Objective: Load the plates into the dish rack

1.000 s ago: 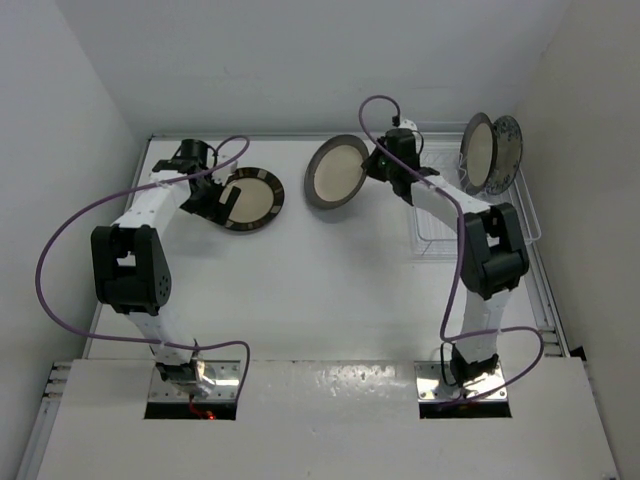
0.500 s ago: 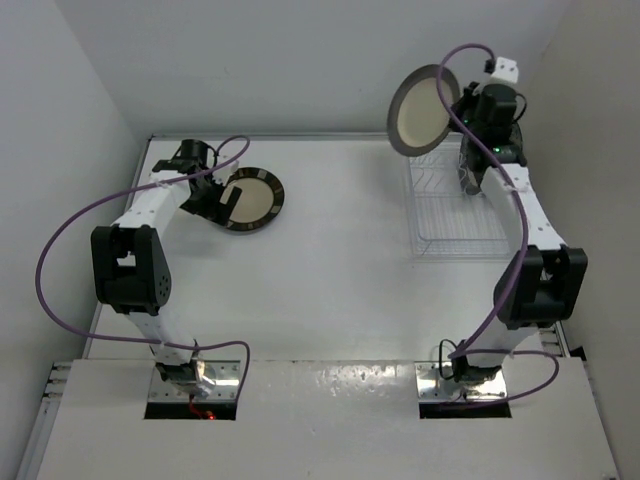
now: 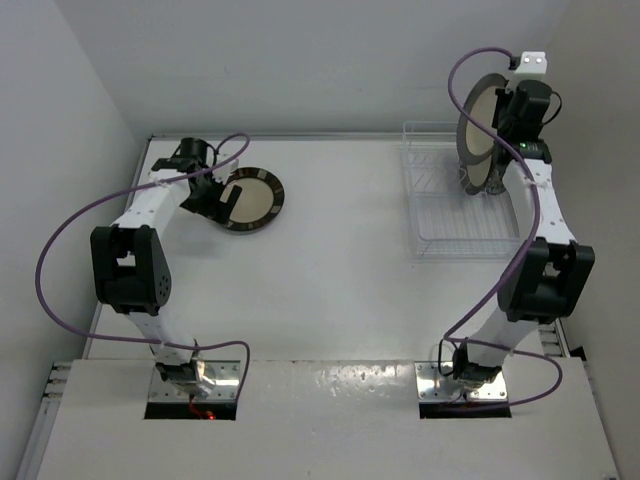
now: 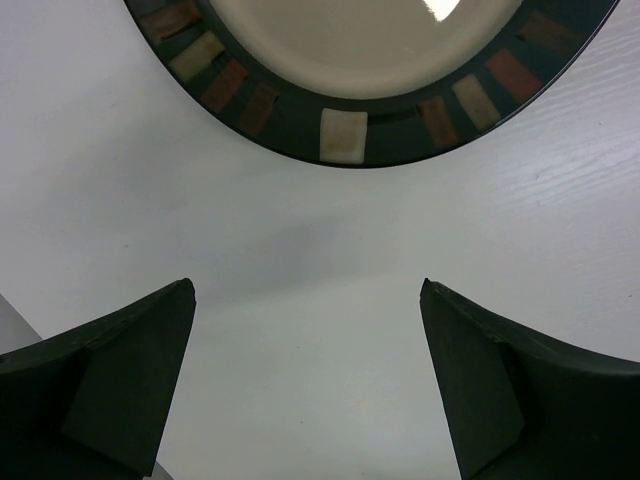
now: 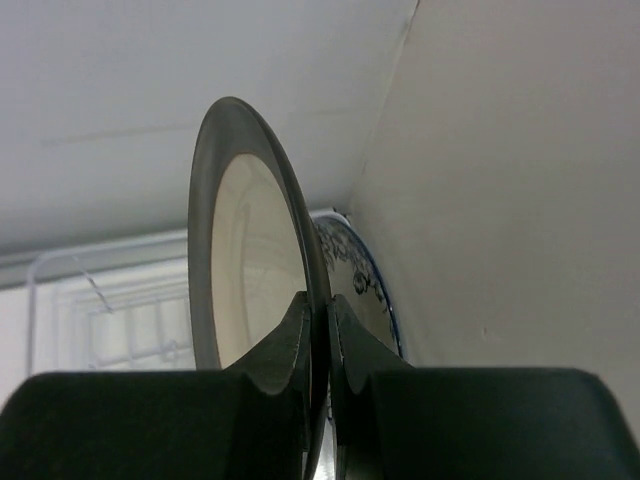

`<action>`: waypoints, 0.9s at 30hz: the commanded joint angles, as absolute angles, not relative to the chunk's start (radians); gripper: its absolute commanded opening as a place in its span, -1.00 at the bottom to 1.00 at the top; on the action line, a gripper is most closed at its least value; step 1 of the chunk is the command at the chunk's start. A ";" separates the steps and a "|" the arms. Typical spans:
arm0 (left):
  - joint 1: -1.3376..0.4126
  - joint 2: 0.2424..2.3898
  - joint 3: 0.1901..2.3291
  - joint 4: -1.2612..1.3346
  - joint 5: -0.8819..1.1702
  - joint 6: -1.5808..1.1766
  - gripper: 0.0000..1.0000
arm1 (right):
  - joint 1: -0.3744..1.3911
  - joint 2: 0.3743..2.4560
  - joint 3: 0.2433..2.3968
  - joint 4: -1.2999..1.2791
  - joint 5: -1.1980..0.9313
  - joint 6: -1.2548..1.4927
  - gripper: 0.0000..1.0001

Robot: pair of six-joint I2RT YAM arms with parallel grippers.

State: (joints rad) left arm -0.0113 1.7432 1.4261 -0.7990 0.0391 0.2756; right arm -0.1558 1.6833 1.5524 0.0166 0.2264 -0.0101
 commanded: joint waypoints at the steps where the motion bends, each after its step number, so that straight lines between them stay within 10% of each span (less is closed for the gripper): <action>1: -0.002 1.730 1.453 -0.802 0.044 0.270 1.00 | -0.149 1.686 1.600 0.218 0.247 -0.109 -1.00; 27: -0.002 1.730 1.453 -0.811 0.035 0.270 1.00 | -0.020 1.707 1.503 0.469 0.426 -0.408 -1.00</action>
